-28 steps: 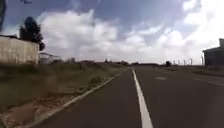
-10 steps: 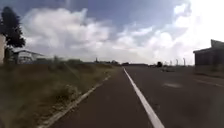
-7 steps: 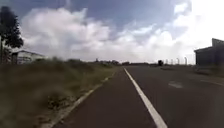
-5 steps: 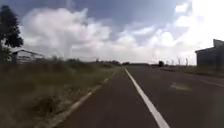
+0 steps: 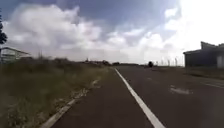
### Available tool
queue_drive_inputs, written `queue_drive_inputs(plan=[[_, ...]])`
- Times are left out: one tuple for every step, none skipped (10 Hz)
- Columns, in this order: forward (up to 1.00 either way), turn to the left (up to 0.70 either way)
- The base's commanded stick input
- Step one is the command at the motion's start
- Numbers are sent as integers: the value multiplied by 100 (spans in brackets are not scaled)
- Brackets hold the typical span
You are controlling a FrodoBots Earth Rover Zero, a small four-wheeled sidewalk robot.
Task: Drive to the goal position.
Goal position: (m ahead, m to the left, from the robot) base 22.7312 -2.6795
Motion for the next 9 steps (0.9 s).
queue_drive_inputs(plan=[[100, 0], [100, 0], [100, 0], [100, 0], [100, 0], [100, 0], [100, 0], [100, 0], [100, 0]])
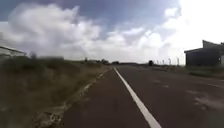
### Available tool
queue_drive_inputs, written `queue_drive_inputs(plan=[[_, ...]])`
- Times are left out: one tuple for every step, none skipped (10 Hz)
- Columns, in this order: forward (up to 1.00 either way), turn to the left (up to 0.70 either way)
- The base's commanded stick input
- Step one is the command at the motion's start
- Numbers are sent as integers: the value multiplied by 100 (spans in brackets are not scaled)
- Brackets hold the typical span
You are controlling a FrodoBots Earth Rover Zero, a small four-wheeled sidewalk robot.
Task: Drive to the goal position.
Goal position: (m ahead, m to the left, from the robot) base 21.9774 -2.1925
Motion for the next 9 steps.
queue_drive_inputs(plan=[[100, 0], [100, 0], [100, 0], [100, 0], [100, 0], [100, 0], [100, 0], [100, 0], [100, -6]])
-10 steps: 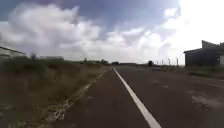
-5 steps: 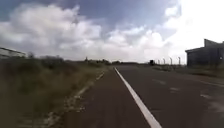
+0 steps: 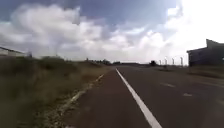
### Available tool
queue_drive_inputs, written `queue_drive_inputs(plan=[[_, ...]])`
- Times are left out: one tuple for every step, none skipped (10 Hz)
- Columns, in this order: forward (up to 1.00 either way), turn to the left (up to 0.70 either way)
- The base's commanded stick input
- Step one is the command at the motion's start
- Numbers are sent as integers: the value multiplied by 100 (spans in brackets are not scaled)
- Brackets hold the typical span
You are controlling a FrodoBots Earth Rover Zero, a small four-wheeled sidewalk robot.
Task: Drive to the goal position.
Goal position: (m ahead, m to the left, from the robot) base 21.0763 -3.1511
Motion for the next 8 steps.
queue_drive_inputs(plan=[[100, -25], [100, -40], [100, -40], [100, -38], [100, -19], [100, 0], [100, 0], [100, 0]])
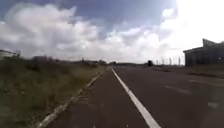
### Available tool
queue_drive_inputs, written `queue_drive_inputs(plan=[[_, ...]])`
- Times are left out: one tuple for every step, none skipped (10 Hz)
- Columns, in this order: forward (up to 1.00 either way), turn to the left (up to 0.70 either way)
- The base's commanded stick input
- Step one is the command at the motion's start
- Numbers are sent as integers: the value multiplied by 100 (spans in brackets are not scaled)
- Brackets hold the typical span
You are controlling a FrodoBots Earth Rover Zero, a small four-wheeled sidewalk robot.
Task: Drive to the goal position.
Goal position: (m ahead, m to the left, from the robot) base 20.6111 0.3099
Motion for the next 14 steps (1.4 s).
queue_drive_inputs(plan=[[100, 0], [100, 0], [100, 0], [100, 0], [100, 0], [100, 0], [100, 0], [100, 0], [100, 0], [100, 0], [100, 0], [100, 0], [100, 0], [100, 0]])
